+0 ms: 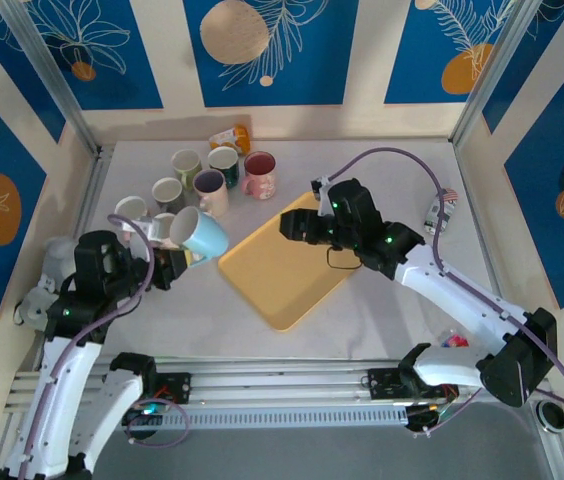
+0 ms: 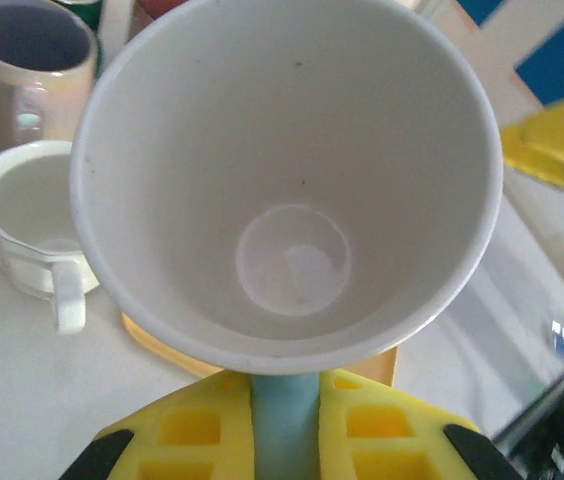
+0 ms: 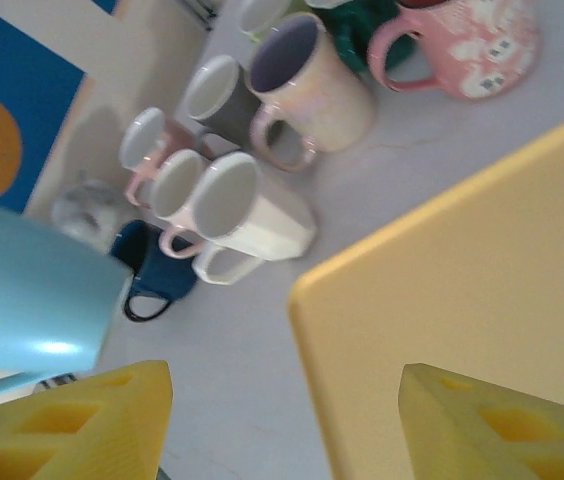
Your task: Turn the mug right side up
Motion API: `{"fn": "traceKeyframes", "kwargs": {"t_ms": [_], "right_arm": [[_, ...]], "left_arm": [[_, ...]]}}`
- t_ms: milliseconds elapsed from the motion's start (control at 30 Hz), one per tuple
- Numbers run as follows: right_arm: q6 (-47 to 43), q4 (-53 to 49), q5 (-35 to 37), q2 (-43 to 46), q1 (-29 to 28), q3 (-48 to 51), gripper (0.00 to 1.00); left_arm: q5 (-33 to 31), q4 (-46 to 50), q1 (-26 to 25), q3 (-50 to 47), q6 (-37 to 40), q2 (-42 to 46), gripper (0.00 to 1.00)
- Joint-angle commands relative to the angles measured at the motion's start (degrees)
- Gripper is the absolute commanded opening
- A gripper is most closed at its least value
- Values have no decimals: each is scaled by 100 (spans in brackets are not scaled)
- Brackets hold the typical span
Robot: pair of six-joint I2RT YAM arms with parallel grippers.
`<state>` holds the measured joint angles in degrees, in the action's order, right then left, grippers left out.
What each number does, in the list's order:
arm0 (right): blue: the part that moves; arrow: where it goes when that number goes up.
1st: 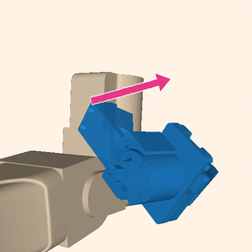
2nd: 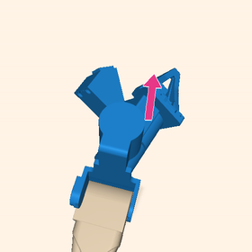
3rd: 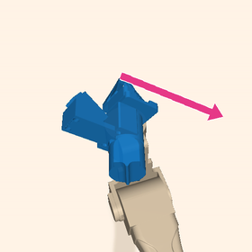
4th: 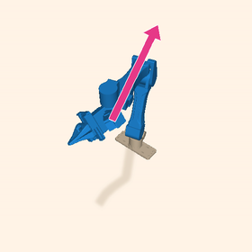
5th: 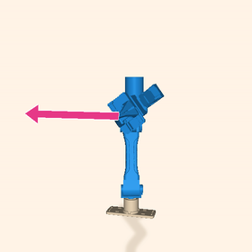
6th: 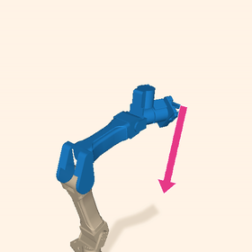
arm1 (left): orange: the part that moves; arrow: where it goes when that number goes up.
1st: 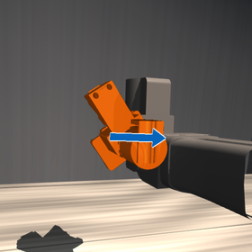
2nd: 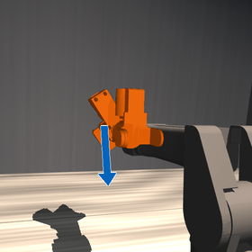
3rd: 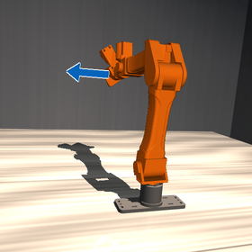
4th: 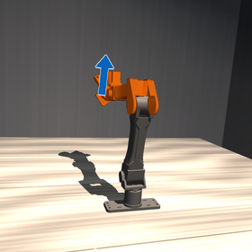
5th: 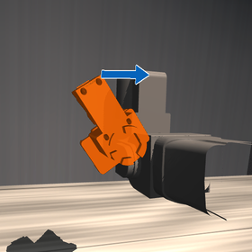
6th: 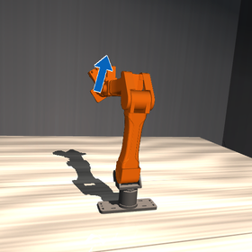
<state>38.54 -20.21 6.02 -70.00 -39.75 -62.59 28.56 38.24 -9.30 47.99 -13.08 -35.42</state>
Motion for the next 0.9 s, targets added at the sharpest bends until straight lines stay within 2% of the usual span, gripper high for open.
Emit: {"fn": "traceKeyframes", "kwargs": {"t_ms": [0, 200, 367, 467, 567, 667, 867], "right_arm": [[-186, -215, -68, 194, 122, 203, 62], [-193, -185, -319, 188, 282, 282, 62], [-164, -237, -392, 193, 358, 268, 62], [-118, -264, -354, 212, 367, 272, 61], [-70, -313, -306, 227, 388, 247, 61], [-80, -348, -204, 258, 406, 249, 60], [-145, -370, -244, 285, 509, 302, 60]], "left_arm": [[543, 113, -37, 24, 1159, 286, 0], [265, 649, -40, -34, 1763, 381, 0], [-11, 637, -37, -84, 1714, 537, 0], [-700, 403, -52, -180, 1000, 716, 0], [-994, 277, -71, -325, 197, 861, 0], [-1638, 551, -74, -467, -570, 981, 0], [-2008, 869, -100, -848, -1194, 1265, 0]]}}
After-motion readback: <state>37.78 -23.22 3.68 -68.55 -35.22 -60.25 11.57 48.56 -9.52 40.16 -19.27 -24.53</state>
